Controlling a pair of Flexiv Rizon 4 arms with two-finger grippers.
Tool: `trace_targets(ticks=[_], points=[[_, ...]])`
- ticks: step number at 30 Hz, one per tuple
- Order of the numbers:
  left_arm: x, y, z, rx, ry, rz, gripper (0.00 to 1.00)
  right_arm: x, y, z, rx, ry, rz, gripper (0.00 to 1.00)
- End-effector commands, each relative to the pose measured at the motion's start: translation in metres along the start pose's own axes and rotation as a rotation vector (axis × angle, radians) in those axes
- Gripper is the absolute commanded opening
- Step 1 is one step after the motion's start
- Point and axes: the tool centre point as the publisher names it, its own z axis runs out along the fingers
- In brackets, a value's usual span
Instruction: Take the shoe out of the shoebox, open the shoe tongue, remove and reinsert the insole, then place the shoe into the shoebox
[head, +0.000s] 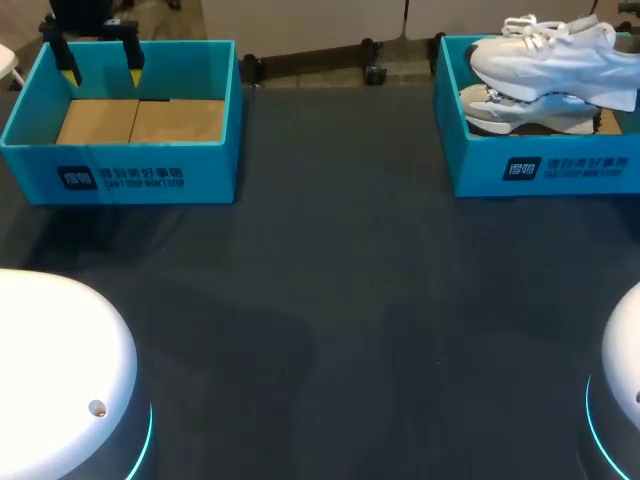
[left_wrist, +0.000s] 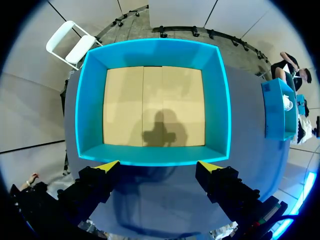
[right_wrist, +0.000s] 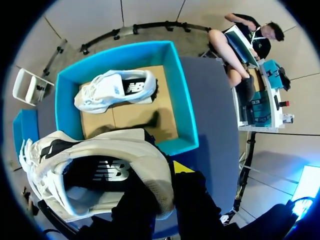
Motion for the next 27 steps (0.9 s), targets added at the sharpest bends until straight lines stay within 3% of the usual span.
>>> trace_targets(ticks=[1, 8, 21, 27], points=[[0.0, 0.0, 0.0, 0.0, 0.0, 0.0, 1.0, 0.006, -0.02, -0.003, -0.023, -0.005, 0.0, 0.0], [0.0, 0.0, 0.0, 0.0, 0.0, 0.0, 1.0, 0.032, -0.052, -0.013, -0.042, -0.022, 0.024, 0.0], [0.0, 0.0, 0.0, 0.0, 0.0, 0.0, 1.0, 0.094, -0.13, -0.029, -0.049, -0.047, 0.043, 0.0], [0.0, 0.0, 0.0, 0.0, 0.0, 0.0, 1.0, 0.124, -0.156, -0.034, -0.053, -0.052, 0.061, 0.0]])
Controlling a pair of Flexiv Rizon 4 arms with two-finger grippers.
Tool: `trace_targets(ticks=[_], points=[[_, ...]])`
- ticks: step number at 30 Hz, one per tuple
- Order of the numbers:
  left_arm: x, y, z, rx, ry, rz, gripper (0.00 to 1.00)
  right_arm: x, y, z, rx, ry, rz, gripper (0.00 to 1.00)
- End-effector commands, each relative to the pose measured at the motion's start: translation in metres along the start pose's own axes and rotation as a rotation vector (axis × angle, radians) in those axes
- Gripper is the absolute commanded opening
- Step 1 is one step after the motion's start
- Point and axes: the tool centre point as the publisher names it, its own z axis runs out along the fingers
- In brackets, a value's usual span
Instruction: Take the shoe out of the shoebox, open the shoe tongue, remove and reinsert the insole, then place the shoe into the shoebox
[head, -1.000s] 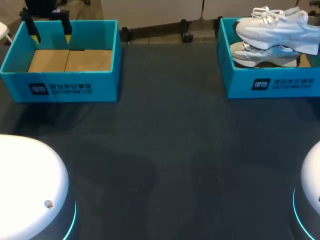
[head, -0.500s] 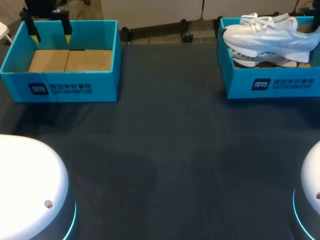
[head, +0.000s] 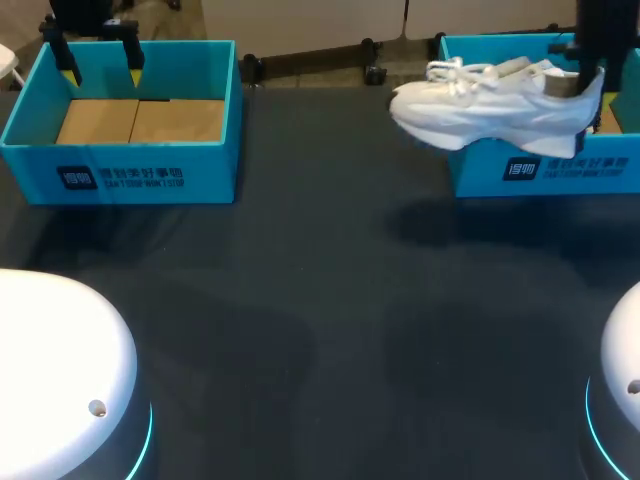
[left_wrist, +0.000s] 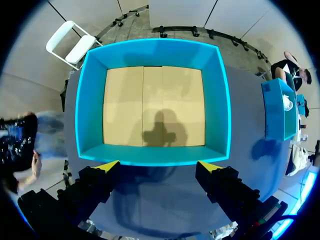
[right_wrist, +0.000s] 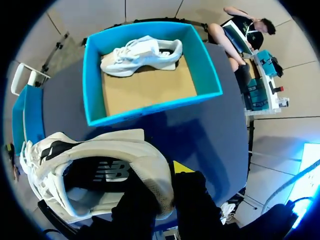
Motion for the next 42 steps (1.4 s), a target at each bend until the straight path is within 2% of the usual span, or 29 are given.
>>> trace_targets(ticks=[1, 8, 12, 13, 15, 27, 37, 42], points=[[0.0, 0.0, 0.0, 0.0, 0.0, 0.0, 1.0, 0.018, -0.027, -0.006, -0.07, -0.011, 0.012, 0.0], [0.0, 0.0, 0.0, 0.0, 0.0, 0.0, 1.0, 0.05, -0.07, -0.014, -0.092, -0.015, 0.01, 0.0], [0.0, 0.0, 0.0, 0.0, 0.0, 0.0, 1.0, 0.065, -0.102, -0.018, -0.099, -0.023, 0.013, 0.0], [0.0, 0.0, 0.0, 0.0, 0.0, 0.0, 1.0, 0.065, -0.102, -0.018, -0.099, -0.023, 0.013, 0.0], [0.0, 0.0, 0.0, 0.0, 0.0, 0.0, 1.0, 0.072, -0.121, -0.02, -0.101, -0.027, 0.014, 0.0], [0.0, 0.0, 0.0, 0.0, 0.0, 0.0, 1.0, 0.109, -0.192, -0.027, -0.1, -0.023, 0.037, 0.0], [0.0, 0.0, 0.0, 0.0, 0.0, 0.0, 1.0, 0.132, -0.238, -0.029, -0.097, -0.04, 0.001, 0.0], [0.0, 0.0, 0.0, 0.0, 0.0, 0.0, 1.0, 0.136, -0.246, -0.027, -0.087, -0.04, -0.007, 0.0]])
